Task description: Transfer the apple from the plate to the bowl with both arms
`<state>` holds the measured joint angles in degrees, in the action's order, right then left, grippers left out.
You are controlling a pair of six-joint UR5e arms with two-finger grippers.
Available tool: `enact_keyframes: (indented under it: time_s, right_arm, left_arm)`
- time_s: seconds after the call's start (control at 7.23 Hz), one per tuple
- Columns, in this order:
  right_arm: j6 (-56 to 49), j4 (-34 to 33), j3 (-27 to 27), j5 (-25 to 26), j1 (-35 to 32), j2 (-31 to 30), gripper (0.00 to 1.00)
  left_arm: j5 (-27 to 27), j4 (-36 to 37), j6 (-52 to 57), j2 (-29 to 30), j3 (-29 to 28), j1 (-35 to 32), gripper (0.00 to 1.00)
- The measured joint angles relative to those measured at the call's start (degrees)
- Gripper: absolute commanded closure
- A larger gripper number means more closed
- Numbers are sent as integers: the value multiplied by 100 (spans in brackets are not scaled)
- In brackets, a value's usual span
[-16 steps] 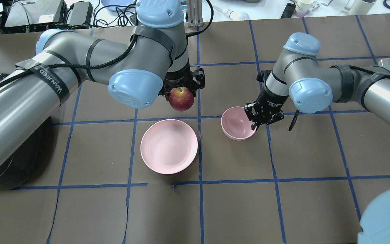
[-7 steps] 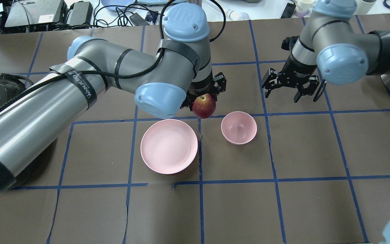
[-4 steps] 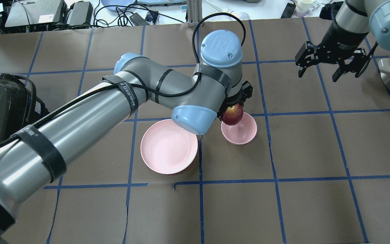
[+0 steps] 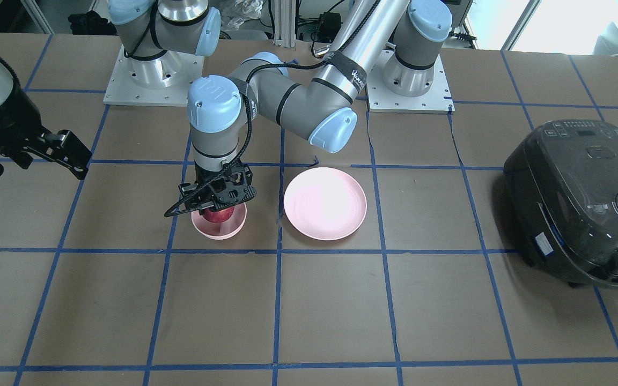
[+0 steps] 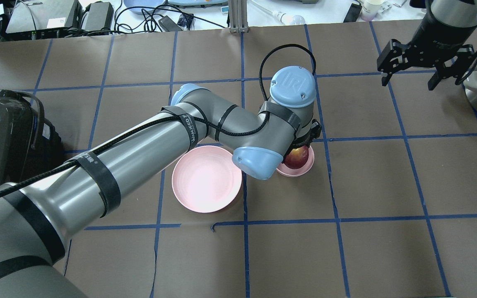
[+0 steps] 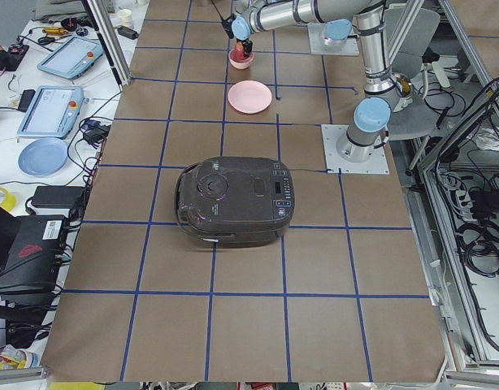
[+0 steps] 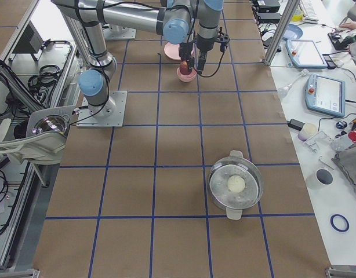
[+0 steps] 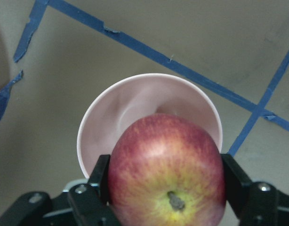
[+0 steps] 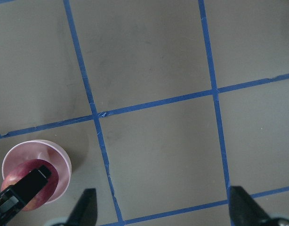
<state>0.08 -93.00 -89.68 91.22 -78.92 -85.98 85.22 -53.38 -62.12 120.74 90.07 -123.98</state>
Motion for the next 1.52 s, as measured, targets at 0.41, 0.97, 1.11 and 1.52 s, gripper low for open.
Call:
enact_keyframes:
  time_s: [0.41,0.97,1.11,1.52]
  right_arm:
    - [7,-26,-35,-31,-20,-246,0]
    - [4,-30,-36,-29,-363,-404,0]
    - [3,-27,-45,-35,-428,-446,0]
    - [17,-32,-48,-35,-805,-501,0]
  left_arm:
    - [16,-49,100,-40,1,16,0]
    - [45,-1519,2029,-1093,-227,565,0]
    - [68,-2103,2561,-1515,-312,728,0]
    - [308,-3651,4141,-2697,-332,1654,0]
